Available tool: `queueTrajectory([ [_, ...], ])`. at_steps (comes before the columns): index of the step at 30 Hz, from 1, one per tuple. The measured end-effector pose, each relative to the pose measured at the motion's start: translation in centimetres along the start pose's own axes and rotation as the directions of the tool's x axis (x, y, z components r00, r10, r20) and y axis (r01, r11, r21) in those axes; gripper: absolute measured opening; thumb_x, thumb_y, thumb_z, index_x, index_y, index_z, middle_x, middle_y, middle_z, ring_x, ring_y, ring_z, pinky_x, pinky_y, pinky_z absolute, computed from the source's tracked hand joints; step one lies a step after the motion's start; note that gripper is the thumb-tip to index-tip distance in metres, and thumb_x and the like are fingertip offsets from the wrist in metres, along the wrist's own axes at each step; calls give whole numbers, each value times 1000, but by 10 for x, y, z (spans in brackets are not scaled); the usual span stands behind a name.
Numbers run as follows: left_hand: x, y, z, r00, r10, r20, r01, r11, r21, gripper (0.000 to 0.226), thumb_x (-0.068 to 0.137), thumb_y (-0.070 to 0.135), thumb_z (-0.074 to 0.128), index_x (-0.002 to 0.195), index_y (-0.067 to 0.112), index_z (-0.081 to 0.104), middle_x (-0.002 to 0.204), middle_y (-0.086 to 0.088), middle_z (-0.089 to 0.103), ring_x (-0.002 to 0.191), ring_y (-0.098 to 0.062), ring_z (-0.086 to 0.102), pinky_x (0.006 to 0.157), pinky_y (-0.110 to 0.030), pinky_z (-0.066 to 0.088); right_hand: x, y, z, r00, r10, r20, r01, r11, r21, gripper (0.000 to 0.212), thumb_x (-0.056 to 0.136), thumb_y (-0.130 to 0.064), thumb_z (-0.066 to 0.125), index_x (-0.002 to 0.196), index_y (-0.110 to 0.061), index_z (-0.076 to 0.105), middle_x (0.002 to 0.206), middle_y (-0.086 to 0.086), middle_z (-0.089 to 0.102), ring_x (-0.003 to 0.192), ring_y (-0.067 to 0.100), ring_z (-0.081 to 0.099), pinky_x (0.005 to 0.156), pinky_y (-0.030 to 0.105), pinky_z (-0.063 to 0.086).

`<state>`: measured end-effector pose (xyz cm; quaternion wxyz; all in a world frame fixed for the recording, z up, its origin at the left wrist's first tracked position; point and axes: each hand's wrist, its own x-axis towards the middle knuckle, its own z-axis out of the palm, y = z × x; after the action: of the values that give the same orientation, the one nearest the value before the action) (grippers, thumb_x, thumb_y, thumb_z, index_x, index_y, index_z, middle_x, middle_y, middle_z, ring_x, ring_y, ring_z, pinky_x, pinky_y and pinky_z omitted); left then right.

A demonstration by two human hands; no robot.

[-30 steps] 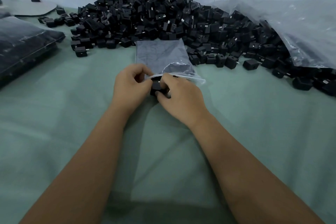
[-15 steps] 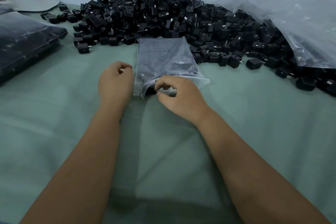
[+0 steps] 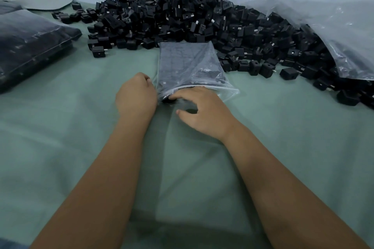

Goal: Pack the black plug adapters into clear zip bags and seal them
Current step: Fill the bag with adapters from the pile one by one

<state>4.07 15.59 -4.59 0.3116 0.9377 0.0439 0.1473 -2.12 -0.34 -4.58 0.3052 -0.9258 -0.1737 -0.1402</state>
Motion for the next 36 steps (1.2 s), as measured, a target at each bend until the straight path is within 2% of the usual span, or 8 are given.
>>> queueTrajectory([
  [10,-1,3,2,1000,23,7,-24,997,70,29,101,26,45,118,11,62,113,-19,65,106,-38,58,86,-41,44,4,4,5,993,5,117,18,981,-196,40,95,-44,48,134,-38,50,138,-19,50,129,7,33,105,22,17],
  [15,-1,3,3,1000,12,3,-12,998,66,29,100,22,43,117,11,63,112,-18,66,105,-38,58,87,-41,45,5,4,8,988,0,153,44,959,-281,38,98,-46,38,133,-39,49,136,-19,49,130,7,31,103,26,17],
  [19,-3,6,2,995,56,-79,-62,995,-77,27,93,27,49,111,17,66,100,-11,69,104,-35,55,87,-42,47,6,6,10,987,8,159,44,946,-320,42,98,-49,37,137,-40,46,144,-16,44,134,10,28,106,27,15],
  [26,-1,4,7,964,265,-21,-265,958,-111,31,89,15,56,118,19,67,124,-7,59,119,-30,40,97,-32,32,6,6,9,992,-43,117,76,954,-291,33,95,-43,46,124,-33,58,125,-13,59,122,12,45,106,30,28],
  [29,1,3,9,949,316,-13,-316,943,-100,33,87,9,54,117,17,67,125,-6,59,119,-30,41,97,-30,32,2,0,0,994,-109,-5,107,980,-165,24,90,-30,57,112,-29,68,106,-10,69,102,13,59,91,35,45],
  [31,2,3,9,933,359,-35,-360,926,-113,35,85,2,53,113,15,68,126,-6,60,119,-29,43,95,-26,30,-3,-4,-9,973,-110,-202,88,990,-114,22,88,-26,56,101,-24,73,92,-7,72,88,15,63,76,36,52],
  [33,2,4,9,917,397,-33,-398,907,-141,39,82,-5,52,111,14,70,131,-5,59,122,-28,43,95,-21,27,-4,-1,-21,899,-37,-437,7,998,-68,22,87,-25,51,84,-18,72,77,-6,68,74,14,59,63,35,50],
  [36,1,5,9,898,440,-4,-433,882,-184,48,79,-13,47,112,12,71,136,-5,57,127,-26,42,101,-19,25,7,30,-53,698,230,-678,-180,973,145,19,88,-20,49,83,-17,68,82,-9,62,84,14,56,73,34,48],
])
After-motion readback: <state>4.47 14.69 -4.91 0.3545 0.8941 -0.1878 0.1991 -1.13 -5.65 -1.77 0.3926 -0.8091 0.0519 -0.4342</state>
